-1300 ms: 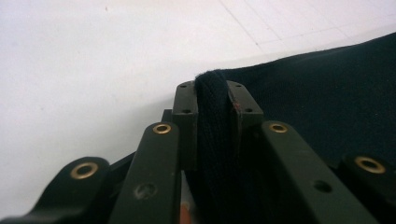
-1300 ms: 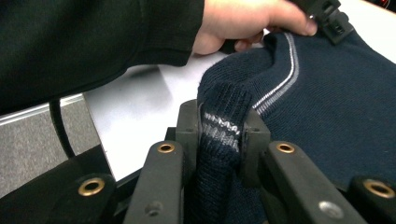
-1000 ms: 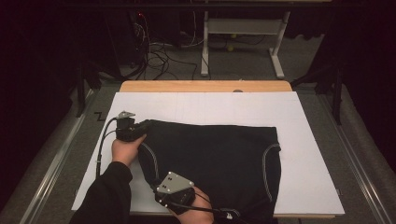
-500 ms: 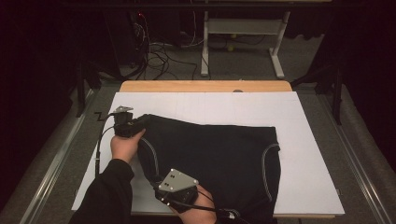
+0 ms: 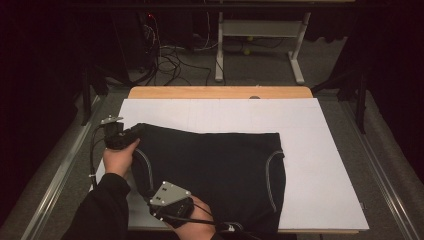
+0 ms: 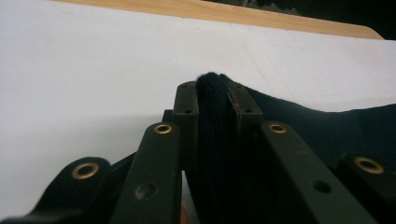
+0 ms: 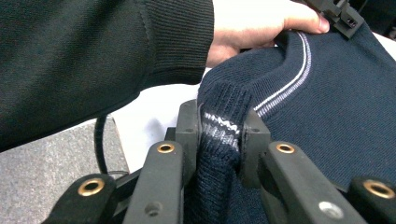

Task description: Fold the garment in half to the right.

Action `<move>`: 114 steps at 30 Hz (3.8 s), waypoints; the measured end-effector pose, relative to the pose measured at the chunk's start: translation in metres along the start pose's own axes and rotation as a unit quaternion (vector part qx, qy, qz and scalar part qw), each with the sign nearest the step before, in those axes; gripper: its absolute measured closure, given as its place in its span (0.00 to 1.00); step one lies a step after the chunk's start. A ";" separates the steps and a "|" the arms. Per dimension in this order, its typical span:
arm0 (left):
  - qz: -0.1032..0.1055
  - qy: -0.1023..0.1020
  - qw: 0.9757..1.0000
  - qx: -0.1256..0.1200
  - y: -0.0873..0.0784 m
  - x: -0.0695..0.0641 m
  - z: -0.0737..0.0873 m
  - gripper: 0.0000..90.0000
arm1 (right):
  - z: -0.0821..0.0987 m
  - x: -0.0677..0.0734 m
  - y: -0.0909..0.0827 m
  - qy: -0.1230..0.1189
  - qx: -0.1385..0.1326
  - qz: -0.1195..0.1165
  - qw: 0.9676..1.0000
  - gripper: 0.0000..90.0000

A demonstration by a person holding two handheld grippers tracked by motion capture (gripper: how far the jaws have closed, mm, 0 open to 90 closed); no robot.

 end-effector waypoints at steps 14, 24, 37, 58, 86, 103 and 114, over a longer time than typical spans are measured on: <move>-0.020 -0.030 0.999 -0.019 -0.038 0.046 0.017 0.82 | -0.028 0.022 0.023 -0.030 -0.006 -0.027 0.999 0.84; -0.011 -0.021 1.000 -0.016 -0.032 0.024 0.009 0.82 | -0.022 0.016 0.016 -0.020 -0.011 -0.027 0.999 0.84; -0.005 0.023 1.000 -0.015 -0.013 -0.049 -0.024 0.81 | 0.013 -0.022 -0.040 0.010 -0.042 0.016 0.999 0.83; -0.017 0.080 0.997 0.015 0.043 -0.156 -0.050 0.81 | 0.088 -0.062 -0.092 0.063 -0.044 0.064 0.995 0.83; 0.023 0.113 0.993 0.028 0.092 -0.228 -0.052 0.81 | 0.154 -0.085 -0.124 0.110 -0.021 0.110 0.988 0.81; 0.036 0.149 0.988 0.016 0.113 -0.264 -0.050 0.50 | 0.184 -0.095 -0.141 0.152 -0.006 0.122 0.981 0.64; 0.047 0.176 0.983 0.022 0.101 -0.249 -0.042 0.35 | 0.186 -0.102 -0.155 0.163 -0.034 0.130 0.977 0.58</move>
Point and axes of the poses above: each handheld gripper's, and its own axes: y roughly forward along the jaws, z roughly out of its underside, x roughly to its left, the point moved 2 cm from there along y, roughly forward along the jaws, and after that the axes turned 15 degrees about x, right-handed, at the moved point
